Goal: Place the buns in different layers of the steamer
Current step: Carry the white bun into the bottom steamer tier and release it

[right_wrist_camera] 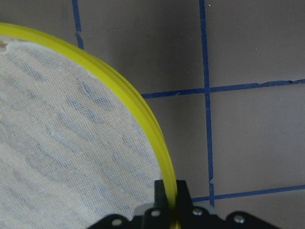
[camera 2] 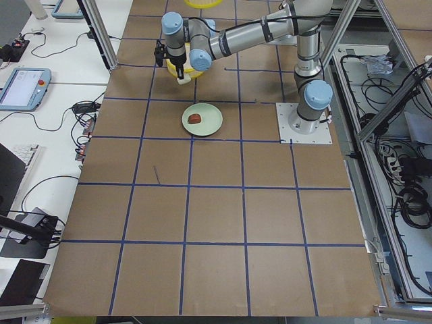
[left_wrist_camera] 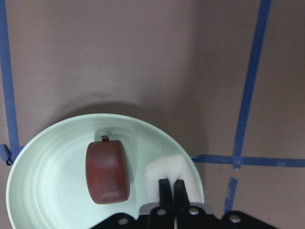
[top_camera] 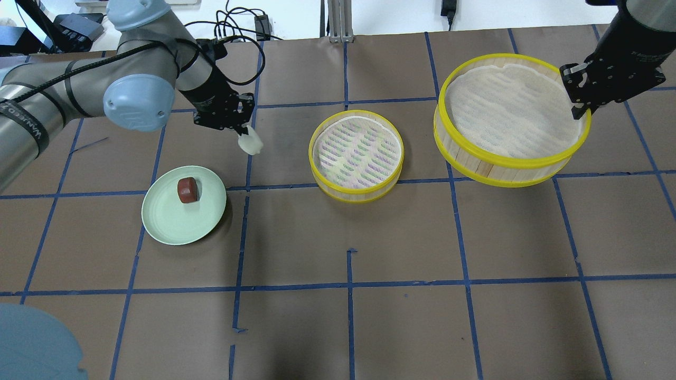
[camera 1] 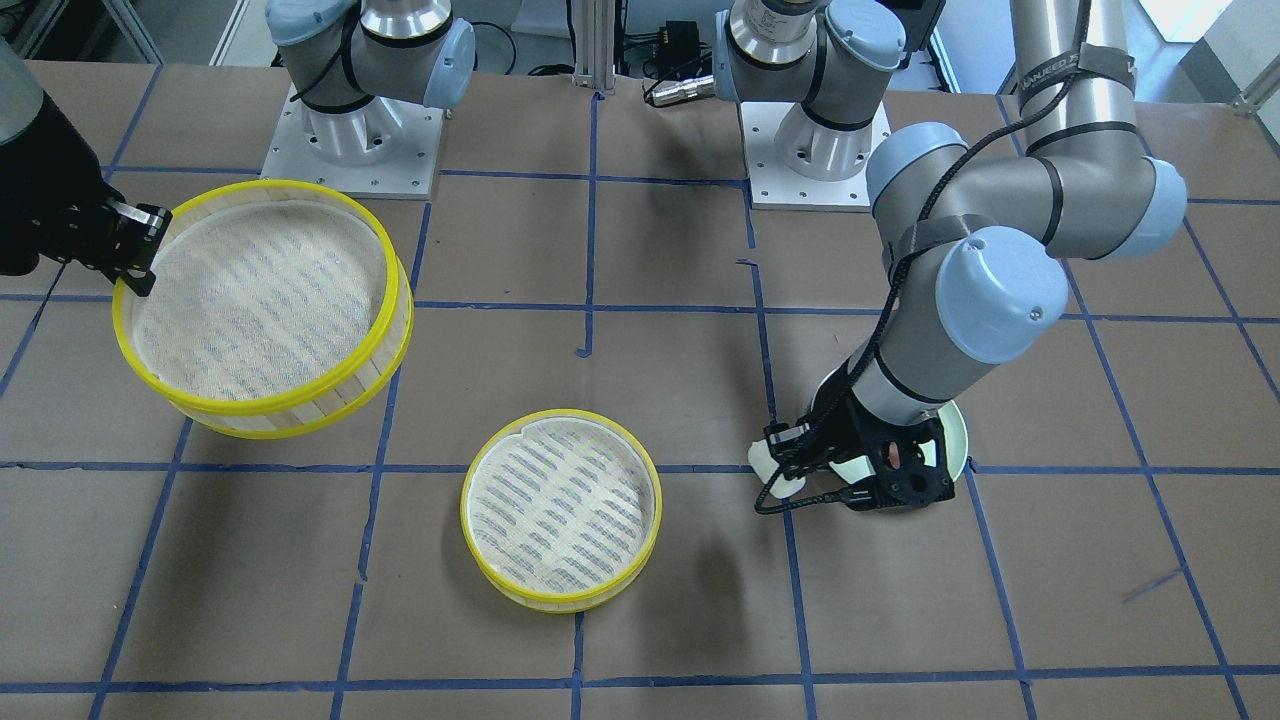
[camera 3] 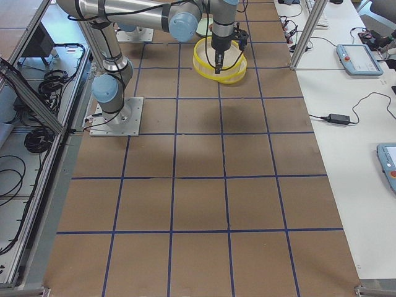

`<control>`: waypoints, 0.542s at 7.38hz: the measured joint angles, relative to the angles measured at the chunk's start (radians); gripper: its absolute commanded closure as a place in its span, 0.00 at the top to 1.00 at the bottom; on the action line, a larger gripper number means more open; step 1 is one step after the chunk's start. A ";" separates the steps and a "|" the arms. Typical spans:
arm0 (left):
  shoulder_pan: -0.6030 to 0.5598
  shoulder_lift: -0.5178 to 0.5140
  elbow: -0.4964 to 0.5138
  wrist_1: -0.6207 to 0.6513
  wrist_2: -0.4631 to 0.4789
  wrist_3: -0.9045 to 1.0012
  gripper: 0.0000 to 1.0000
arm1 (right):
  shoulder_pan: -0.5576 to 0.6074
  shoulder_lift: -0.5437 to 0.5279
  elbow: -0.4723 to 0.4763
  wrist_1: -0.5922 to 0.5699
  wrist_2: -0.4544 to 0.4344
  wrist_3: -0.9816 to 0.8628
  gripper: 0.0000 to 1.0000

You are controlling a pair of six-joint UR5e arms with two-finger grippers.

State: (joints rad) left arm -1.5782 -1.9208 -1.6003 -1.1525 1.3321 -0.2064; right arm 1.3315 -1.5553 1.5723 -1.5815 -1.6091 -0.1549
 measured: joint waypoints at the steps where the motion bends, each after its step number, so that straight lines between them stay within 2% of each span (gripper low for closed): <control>1: -0.053 -0.018 0.016 0.047 -0.090 -0.082 0.06 | 0.000 -0.001 0.000 0.000 0.000 0.000 0.13; 2: -0.100 -0.055 0.022 0.093 -0.151 -0.133 0.12 | 0.000 -0.002 0.000 0.000 0.001 0.000 0.13; 3: -0.142 -0.107 0.024 0.148 -0.180 -0.159 0.34 | 0.000 -0.002 0.001 0.001 0.001 0.000 0.13; 4: -0.166 -0.148 0.024 0.201 -0.192 -0.169 0.80 | 0.001 -0.003 0.001 0.002 0.001 0.000 0.13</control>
State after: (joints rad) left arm -1.7441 -2.0689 -1.5762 -0.9519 1.1399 -0.3752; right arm 1.3324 -1.5581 1.5734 -1.5798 -1.6077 -0.1549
